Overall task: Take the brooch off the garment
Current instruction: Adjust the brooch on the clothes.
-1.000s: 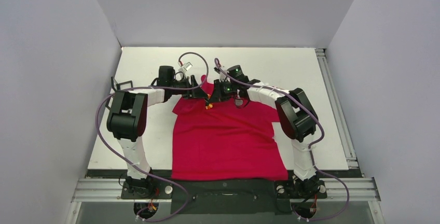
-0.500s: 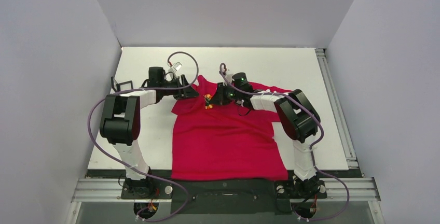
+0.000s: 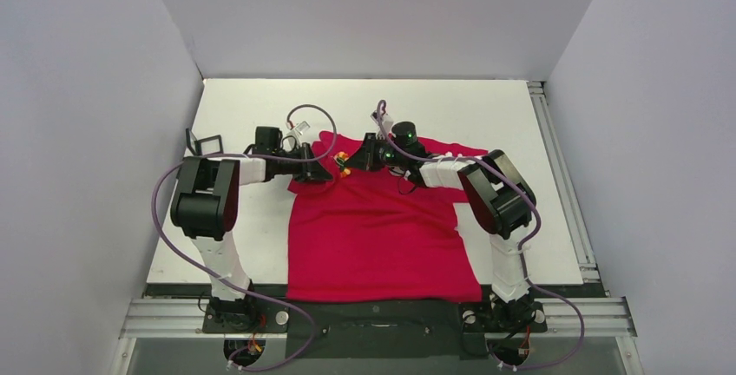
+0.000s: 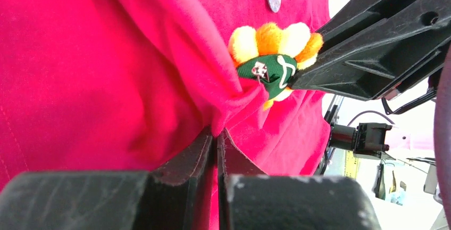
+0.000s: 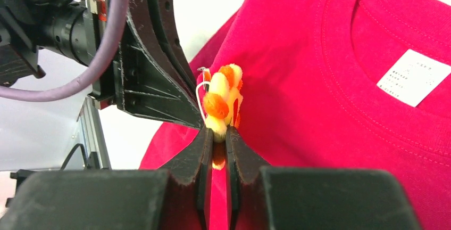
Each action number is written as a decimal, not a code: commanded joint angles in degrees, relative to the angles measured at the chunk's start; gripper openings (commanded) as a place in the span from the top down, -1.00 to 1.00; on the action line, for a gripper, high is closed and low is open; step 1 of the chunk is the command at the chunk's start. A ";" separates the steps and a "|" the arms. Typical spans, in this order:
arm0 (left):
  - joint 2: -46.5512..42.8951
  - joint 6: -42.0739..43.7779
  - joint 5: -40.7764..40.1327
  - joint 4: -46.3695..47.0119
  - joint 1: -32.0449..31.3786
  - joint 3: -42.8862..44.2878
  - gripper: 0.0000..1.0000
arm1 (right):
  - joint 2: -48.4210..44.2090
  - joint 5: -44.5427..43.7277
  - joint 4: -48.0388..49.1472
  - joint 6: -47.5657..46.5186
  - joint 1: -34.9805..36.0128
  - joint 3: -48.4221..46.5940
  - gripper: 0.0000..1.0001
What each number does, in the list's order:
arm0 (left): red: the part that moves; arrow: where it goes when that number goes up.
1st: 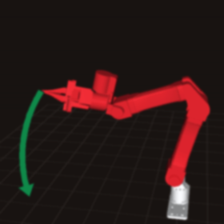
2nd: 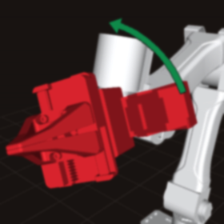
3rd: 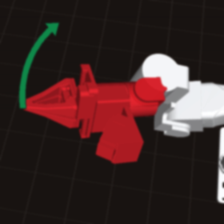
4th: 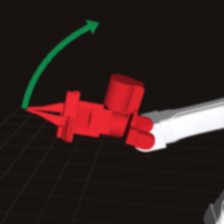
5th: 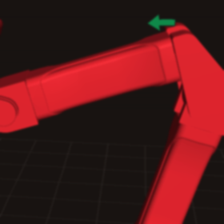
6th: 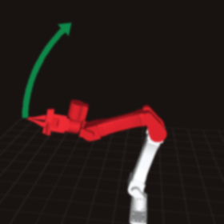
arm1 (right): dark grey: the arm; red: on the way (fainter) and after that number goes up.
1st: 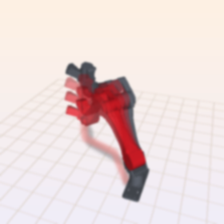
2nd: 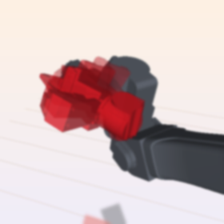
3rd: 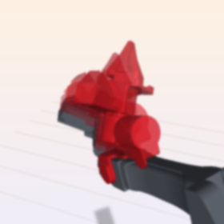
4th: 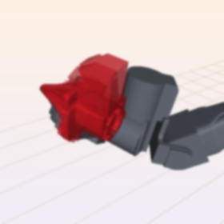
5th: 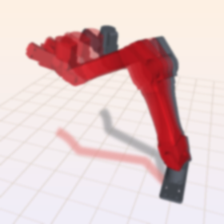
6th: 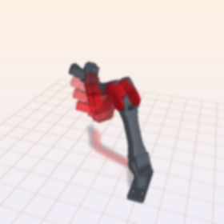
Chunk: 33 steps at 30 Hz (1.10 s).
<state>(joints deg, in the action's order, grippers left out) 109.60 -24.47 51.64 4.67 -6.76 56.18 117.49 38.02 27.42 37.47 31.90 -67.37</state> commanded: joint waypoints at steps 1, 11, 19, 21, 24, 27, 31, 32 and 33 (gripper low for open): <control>-0.86 0.48 3.21 3.41 -2.01 -0.39 0.99 | -2.45 2.78 9.56 4.04 -0.07 0.25 1.00; -2.63 2.56 4.73 4.40 -4.83 0.02 0.97 | -2.50 5.99 9.52 2.74 0.81 0.30 1.00; -7.42 14.53 3.15 -8.34 3.07 1.16 0.19 | -4.50 5.27 -0.57 -7.02 -0.53 0.28 1.00; -7.88 15.18 2.49 -9.20 4.35 1.58 0.18 | -4.62 5.30 -1.79 -8.11 -0.56 0.66 1.00; -6.71 12.51 2.02 -6.34 4.39 2.29 0.18 | -4.61 5.51 -0.75 -7.52 -0.61 1.18 1.00; -4.14 4.66 1.83 0.63 4.00 1.96 0.18 | -4.39 5.40 0.48 -6.60 -0.61 1.15 1.00; -1.71 -0.31 1.92 7.16 2.85 2.98 0.19 | -4.33 5.47 0.30 -6.71 -0.56 1.17 1.00; -1.47 -0.71 2.01 8.24 2.51 3.19 0.19 | -4.36 5.48 0.15 -6.93 -0.59 1.18 1.00; -1.18 -1.40 2.08 8.82 2.40 3.62 0.22 | -4.44 5.46 -0.14 -7.13 -0.60 1.21 1.00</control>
<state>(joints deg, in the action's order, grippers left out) 106.78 -20.97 53.08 5.65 -3.40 56.53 116.66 42.28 25.43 32.12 31.53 -66.50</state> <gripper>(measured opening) 0.406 0.009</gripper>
